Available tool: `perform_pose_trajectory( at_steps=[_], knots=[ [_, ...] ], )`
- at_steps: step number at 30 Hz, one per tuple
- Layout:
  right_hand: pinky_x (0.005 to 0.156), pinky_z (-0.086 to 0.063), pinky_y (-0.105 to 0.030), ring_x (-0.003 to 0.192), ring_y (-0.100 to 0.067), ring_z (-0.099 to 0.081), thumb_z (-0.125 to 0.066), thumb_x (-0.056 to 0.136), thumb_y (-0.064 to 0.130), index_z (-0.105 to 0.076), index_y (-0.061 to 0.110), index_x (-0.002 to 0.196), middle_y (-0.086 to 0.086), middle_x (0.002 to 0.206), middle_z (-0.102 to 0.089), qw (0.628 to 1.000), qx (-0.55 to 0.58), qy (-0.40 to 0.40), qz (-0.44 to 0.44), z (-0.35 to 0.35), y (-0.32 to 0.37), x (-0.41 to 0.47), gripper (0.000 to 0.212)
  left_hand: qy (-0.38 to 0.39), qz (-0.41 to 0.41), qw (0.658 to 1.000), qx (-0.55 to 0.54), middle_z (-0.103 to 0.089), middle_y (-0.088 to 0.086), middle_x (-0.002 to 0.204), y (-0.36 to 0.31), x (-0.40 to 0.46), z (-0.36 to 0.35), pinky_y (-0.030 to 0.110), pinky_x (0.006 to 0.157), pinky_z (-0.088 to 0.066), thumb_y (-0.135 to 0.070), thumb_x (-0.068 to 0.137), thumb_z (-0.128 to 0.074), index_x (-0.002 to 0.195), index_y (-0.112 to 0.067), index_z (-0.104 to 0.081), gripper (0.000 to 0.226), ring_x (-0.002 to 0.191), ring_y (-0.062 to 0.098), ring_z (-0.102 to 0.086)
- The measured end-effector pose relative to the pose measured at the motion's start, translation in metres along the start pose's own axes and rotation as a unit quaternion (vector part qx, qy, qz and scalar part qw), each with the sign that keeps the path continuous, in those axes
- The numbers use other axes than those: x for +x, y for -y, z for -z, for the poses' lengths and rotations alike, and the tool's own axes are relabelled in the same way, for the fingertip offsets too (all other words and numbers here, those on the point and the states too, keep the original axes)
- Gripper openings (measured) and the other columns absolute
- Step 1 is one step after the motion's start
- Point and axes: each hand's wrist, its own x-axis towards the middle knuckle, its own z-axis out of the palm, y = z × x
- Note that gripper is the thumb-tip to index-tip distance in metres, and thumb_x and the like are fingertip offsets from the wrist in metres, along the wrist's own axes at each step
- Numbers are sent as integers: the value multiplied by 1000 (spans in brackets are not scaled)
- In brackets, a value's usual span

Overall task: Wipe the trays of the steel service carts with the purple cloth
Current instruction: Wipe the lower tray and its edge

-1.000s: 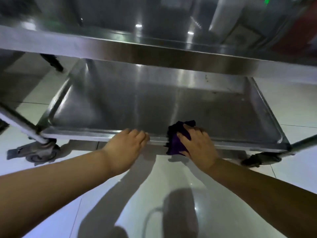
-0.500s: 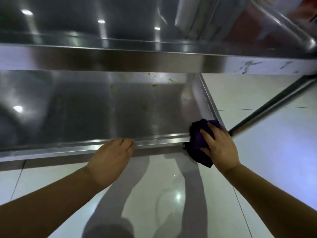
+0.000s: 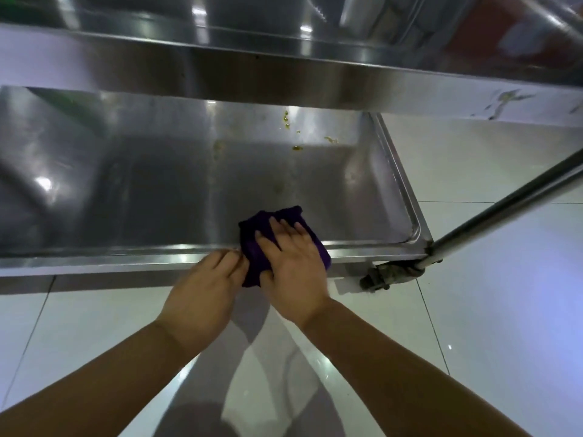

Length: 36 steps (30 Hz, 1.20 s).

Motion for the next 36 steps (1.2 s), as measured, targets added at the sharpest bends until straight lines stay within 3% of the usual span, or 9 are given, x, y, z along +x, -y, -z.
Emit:
perform_pose_trajectory(
  at_steps=[4,9,11,13,15,18,23,29,36],
  knots=[
    [116,-24,-37,128,-25,-50,-39,78,29,-64,18,125,-8,134,-58,1000,9,-11,-15,21,-38,-10,55,12,-37,999,31,-68,7,97,7,2,7,30,68,-56,-8,69,-55,117,-4,-67,49,93,20,-47],
    [118,-22,-34,136,-27,-41,-37,81,19,-62,21,130,-7,143,-50,985,43,-8,-167,53,-97,-27,55,50,-42,996,55,-68,9,95,25,17,21,37,68,-54,-30,79,-44,113,-9,-68,47,84,30,-65],
    [117,-25,-38,142,-24,-30,-41,90,11,-54,27,137,1,152,-38,968,60,2,-245,67,-118,-26,51,66,-31,994,79,-64,11,117,46,24,19,42,87,-49,-45,82,-37,125,-10,-59,59,109,30,-58],
    [119,-18,-35,145,-22,-22,-38,94,8,-44,27,143,2,157,-28,954,31,23,-297,74,-137,-19,53,90,-33,990,101,-50,12,140,66,28,12,42,113,-21,-58,86,-33,139,-7,-44,74,132,25,-37],
    [118,-7,-35,147,-19,-13,-33,97,15,-32,25,150,-1,160,-20,948,-39,50,-313,70,-143,-7,53,125,-12,988,95,-42,15,146,73,29,8,40,118,-7,-63,88,-28,142,-2,-36,83,138,25,-28],
    [118,0,-43,148,-22,-5,-26,99,47,-19,28,153,-5,161,-11,931,-82,70,-350,55,-121,16,57,144,17,988,60,-45,19,142,74,30,4,38,116,-9,-65,90,-21,139,3,-41,86,134,28,-31],
    [117,2,-56,149,-24,7,-22,99,54,-4,33,154,-3,162,4,962,-114,134,-208,26,-56,58,61,104,22,993,52,-53,20,132,77,28,-3,32,112,-10,-68,91,-11,131,3,-51,91,126,30,-37],
    [117,6,-52,148,-20,12,-28,101,47,-3,37,153,1,162,7,983,-85,163,-9,4,-19,79,59,73,24,995,57,-56,18,125,77,24,-4,40,103,-26,-71,89,-11,124,1,-56,92,119,31,-41],
    [120,-8,-42,149,-19,-8,-33,101,44,-26,33,151,1,161,-17,992,-70,62,-80,30,-140,95,51,89,14,994,60,-54,13,130,80,25,-4,40,102,-29,-73,89,-15,129,-7,-51,85,121,30,-45]
  ],
)
